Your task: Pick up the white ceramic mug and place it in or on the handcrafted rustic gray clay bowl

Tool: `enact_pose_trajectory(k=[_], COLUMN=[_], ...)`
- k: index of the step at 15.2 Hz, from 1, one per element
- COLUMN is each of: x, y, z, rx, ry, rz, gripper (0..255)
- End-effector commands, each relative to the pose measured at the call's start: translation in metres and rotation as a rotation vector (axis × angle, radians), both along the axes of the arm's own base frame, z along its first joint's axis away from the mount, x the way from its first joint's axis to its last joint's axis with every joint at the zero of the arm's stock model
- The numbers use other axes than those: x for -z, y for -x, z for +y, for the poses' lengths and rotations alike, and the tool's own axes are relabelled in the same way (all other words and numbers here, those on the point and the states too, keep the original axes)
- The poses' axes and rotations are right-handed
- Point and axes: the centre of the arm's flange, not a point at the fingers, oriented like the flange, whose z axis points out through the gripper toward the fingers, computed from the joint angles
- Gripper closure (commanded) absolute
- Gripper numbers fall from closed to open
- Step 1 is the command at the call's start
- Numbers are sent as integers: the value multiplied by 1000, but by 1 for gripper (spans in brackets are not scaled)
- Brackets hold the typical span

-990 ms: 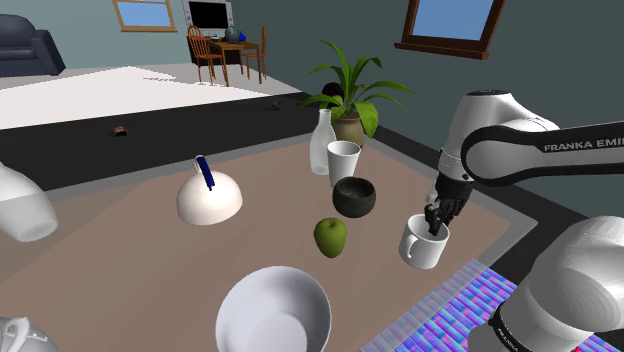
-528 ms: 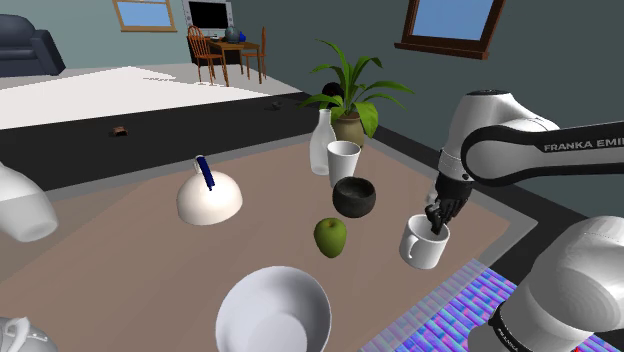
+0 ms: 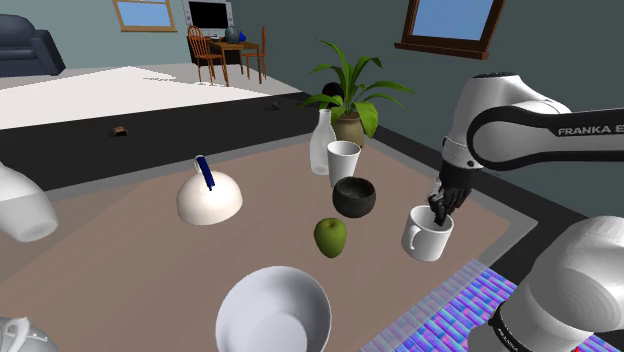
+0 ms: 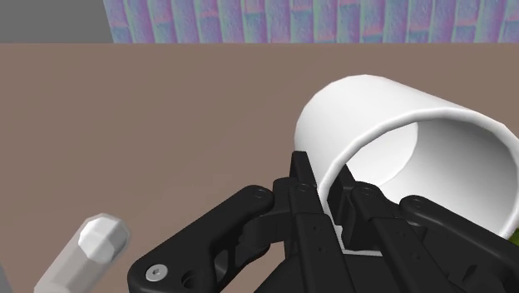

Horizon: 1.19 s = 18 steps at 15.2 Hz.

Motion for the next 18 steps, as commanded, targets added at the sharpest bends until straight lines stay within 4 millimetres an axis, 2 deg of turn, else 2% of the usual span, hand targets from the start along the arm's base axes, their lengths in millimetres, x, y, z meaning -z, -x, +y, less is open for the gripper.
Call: enact_pose_trajectory(k=[1, 18], x=[-11, -101], y=[0, 0], z=[-1, -1], rx=[0, 0], ry=[0, 0], rz=[0, 0], gripper=[255, 255])
